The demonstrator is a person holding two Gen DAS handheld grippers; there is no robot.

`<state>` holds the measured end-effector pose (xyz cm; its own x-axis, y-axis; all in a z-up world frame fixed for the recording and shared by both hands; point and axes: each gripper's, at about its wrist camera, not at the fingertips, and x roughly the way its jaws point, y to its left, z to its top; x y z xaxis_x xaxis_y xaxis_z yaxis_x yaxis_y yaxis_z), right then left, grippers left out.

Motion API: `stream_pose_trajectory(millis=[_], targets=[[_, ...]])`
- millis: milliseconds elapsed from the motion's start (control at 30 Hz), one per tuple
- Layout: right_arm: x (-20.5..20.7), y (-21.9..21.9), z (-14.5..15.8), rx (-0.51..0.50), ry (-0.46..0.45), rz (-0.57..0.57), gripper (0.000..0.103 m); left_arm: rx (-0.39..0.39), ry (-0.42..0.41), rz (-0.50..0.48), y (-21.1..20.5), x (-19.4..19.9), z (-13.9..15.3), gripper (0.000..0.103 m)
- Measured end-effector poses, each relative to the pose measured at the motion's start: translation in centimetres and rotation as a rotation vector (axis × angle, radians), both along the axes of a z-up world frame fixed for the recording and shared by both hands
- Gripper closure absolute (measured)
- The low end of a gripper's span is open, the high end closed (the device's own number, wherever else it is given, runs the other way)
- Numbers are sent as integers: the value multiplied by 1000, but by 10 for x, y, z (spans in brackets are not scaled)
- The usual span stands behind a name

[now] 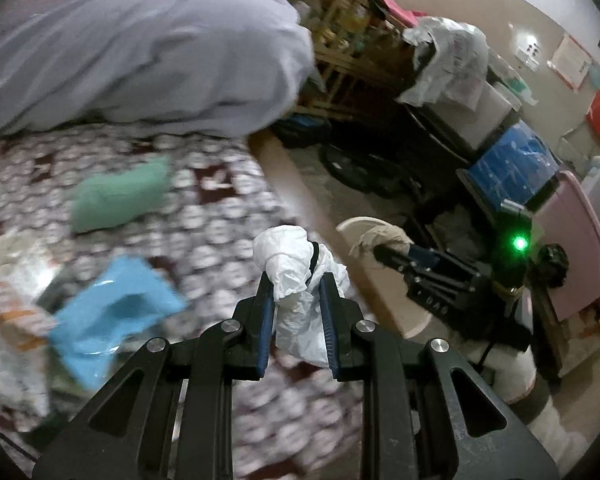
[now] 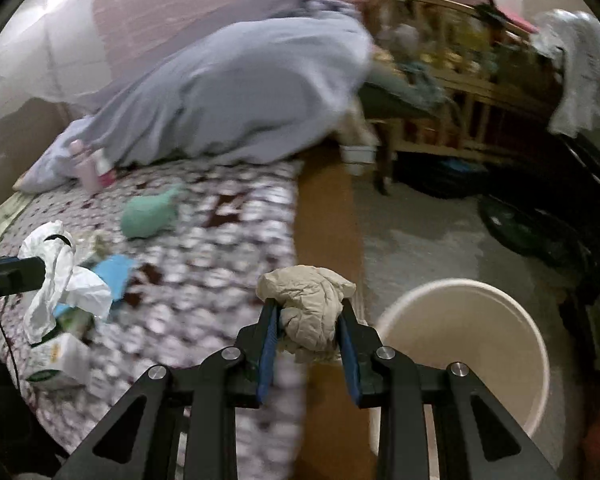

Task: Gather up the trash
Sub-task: 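Carry both items over the white bucket and open both grippers, then move both open grippers back over the trash on the bed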

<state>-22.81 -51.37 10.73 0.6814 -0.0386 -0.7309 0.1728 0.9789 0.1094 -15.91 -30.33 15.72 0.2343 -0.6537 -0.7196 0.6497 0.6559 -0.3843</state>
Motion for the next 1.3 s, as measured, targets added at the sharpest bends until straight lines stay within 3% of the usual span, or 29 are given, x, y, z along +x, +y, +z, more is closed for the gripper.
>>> stream_pose_trajectory(millis=[433, 533, 600, 667, 933, 1300], targets=[[-45, -84, -25, -26, 69, -217, 75, 3, 36, -126, -133, -24, -23, 83], [-53, -97, -28, -12, 66, -248, 75, -26, 72, -141, -147, -22, -29, 77], [-57, -106, -30, -7, 63, -279, 58, -42, 94, -144, -154, -20, -33, 66], [-62, -114, -31, -2, 55, -311, 47, -51, 104, -138, -158, -20, -36, 52], [-65, -120, -34, 41, 51, -334, 44, 31, 62, -90, -146, -25, -38, 51], [-43, -74, -26, 30, 44, -232, 43, 151, -63, 40, -92, -27, -37, 52]])
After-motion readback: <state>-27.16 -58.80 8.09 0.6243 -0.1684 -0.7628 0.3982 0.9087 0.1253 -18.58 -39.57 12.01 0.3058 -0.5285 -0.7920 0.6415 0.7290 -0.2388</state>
